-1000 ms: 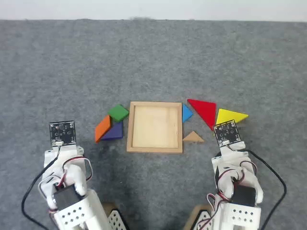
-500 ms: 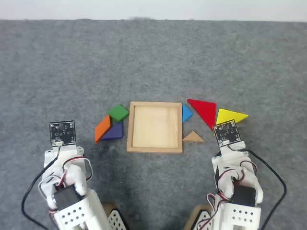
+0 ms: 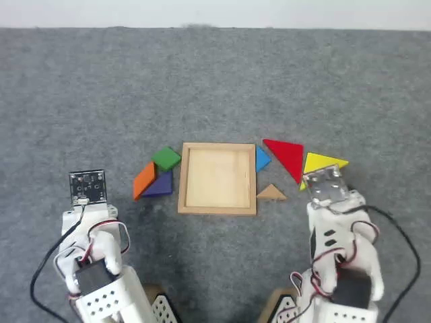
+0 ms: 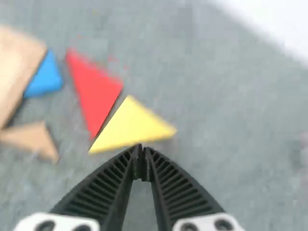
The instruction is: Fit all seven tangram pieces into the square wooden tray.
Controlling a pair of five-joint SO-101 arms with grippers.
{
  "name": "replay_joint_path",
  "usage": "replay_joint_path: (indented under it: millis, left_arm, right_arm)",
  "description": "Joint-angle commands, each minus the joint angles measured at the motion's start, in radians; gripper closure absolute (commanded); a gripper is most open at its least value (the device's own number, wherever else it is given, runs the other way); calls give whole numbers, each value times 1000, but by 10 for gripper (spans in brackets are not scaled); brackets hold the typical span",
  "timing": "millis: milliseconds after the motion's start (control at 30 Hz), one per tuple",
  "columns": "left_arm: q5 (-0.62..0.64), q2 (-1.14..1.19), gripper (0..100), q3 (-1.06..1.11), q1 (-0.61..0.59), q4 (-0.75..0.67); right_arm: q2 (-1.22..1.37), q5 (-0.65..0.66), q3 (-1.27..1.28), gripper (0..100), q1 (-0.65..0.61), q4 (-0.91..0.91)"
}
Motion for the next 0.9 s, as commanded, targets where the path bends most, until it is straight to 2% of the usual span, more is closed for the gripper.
replay_joint_path:
  millis: [0,67,233,400,467,567,633,733,867]
  left_arm:
    - [-11,-15,985,-8,0,3]
    - [-11,-15,985,-8,0,3]
    - [-11,-15,985,-8,0,3]
    - [-11,-15,985,-8,0,3]
    - [-11,-15,985,-8,0,3]
    - [-11,-15,985,-8,0,3]
    - [-11,-15,985,-8,0,3]
    - [-11,-15,985,-8,0,3]
    - [-11,-15,985,-8,0,3]
  right_arm:
    - [286,-61,-261,989,-8,-12]
    - [501,-68,-347,989,-38,-33]
    - [1086,-63,-657,989,-205,-18]
    - [1508,-71,-967,979,-303,56]
    - [1621,-72,-1053,925,-314,64]
    - [1750,-100,-1143,794,-320,61]
    - [1811,-48,-1180,734,-320,65]
    - [1882,100,-1200,712,-317,87]
    - [1966,133,-1200,709,-320,81]
